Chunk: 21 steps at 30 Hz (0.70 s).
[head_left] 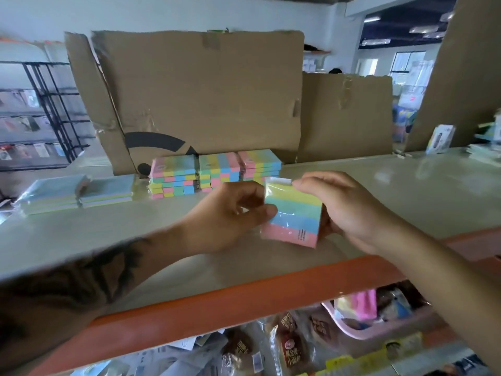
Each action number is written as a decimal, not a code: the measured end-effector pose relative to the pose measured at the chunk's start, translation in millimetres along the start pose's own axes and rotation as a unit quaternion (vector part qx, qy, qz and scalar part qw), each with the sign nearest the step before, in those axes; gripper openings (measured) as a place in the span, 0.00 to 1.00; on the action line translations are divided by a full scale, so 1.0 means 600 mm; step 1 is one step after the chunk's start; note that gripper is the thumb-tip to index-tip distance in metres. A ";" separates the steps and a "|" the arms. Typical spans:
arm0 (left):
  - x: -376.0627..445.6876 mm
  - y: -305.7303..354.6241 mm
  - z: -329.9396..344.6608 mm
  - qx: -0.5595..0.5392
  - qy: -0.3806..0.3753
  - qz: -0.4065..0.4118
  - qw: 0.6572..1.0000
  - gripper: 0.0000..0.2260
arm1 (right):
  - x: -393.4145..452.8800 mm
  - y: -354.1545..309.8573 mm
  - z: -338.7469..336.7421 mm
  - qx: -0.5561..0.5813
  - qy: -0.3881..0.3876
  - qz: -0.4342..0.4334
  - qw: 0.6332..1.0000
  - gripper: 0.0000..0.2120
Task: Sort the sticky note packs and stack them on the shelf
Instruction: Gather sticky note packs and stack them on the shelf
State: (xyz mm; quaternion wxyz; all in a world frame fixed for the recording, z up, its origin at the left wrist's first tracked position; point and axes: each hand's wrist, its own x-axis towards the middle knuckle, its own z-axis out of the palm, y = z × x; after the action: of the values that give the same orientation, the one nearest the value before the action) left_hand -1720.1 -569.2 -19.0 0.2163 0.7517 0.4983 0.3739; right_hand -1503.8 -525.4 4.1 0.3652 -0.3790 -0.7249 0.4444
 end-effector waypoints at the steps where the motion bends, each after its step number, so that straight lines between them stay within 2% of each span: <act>1: -0.001 0.001 0.000 -0.010 0.000 -0.006 1.000 0.08 | 0.002 0.004 0.003 -0.005 0.002 -0.009 1.000 0.22; 4: -0.002 0.000 -0.004 -0.048 0.000 -0.025 0.999 0.09 | 0.002 0.008 0.008 -0.013 -0.027 -0.044 0.999 0.24; 9: -0.003 0.004 -0.011 -0.111 0.010 -0.059 0.992 0.11 | 0.005 0.014 0.017 0.072 -0.003 -0.021 0.997 0.11; 11: -0.005 0.004 -0.015 -0.126 0.001 -0.077 0.989 0.16 | 0.005 0.012 0.024 0.145 0.002 0.009 0.989 0.07; 13: -0.007 0.004 -0.020 -0.152 0.003 -0.097 0.984 0.13 | 0.005 0.008 0.028 0.186 -0.006 0.028 0.982 0.10; 15: -0.009 0.004 -0.026 -0.169 0.015 -0.118 0.979 0.09 | 0.008 0.006 0.028 0.172 -0.011 0.018 0.985 0.11; 18: -0.009 0.003 -0.035 -0.126 0.051 -0.113 0.984 0.11 | 0.014 0.003 0.025 0.119 -0.014 0.014 0.993 0.06; 21: -0.011 0.002 -0.041 0.012 0.095 -0.095 0.991 0.14 | 0.022 -0.002 0.031 0.137 -0.038 0.064 0.988 0.07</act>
State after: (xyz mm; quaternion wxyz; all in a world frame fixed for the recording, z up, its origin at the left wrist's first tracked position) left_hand -1740.1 -576.8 -4.7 0.1936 0.6646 0.5903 0.4151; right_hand -1526.0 -520.7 1.4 0.3563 -0.3537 -0.6448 0.5763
